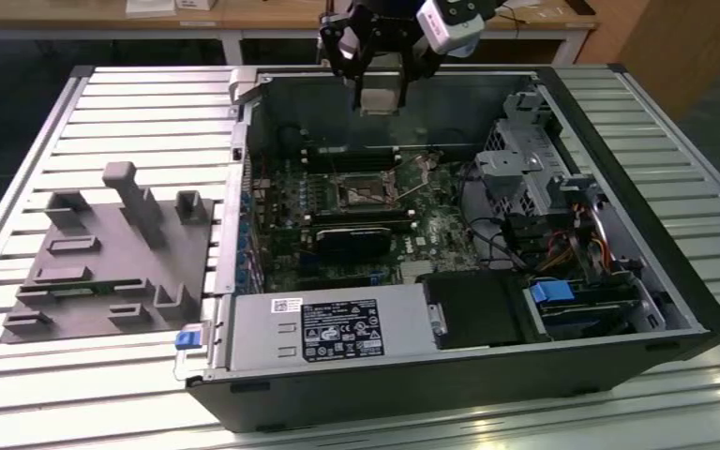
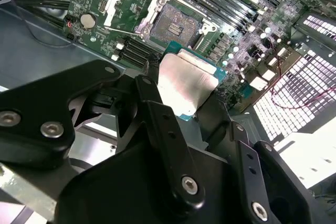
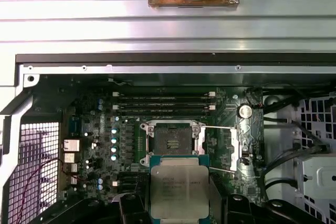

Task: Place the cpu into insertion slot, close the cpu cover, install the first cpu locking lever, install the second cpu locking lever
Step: 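Place the cpu into insertion slot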

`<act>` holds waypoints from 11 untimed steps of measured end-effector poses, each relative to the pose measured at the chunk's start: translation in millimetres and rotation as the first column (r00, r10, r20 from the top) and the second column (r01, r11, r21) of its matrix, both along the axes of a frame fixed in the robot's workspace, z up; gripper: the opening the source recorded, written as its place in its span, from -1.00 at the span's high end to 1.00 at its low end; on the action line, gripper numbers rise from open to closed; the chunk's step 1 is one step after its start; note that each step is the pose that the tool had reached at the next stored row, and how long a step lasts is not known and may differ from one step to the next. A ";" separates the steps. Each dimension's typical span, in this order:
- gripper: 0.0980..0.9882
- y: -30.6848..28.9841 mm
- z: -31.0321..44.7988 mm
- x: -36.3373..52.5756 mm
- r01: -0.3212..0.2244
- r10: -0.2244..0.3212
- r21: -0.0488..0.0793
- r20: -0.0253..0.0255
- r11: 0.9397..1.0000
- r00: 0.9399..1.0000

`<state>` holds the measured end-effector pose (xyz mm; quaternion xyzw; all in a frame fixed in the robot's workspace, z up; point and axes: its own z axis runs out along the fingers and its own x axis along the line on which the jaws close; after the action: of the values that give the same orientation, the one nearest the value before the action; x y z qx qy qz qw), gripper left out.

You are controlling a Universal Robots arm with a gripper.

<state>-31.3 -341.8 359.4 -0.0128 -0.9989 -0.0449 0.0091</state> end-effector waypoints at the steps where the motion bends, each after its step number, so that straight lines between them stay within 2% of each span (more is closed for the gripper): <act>1: 0.01 0.0 -0.5 0.0 0.000 0.000 0.000 0.000 1.000 1.000; 11: 0.01 0.0 -9.0 0.0 0.000 0.000 0.000 0.000 1.000 1.000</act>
<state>-31.3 -341.8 350.4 -0.0128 -0.9989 -0.0448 0.0091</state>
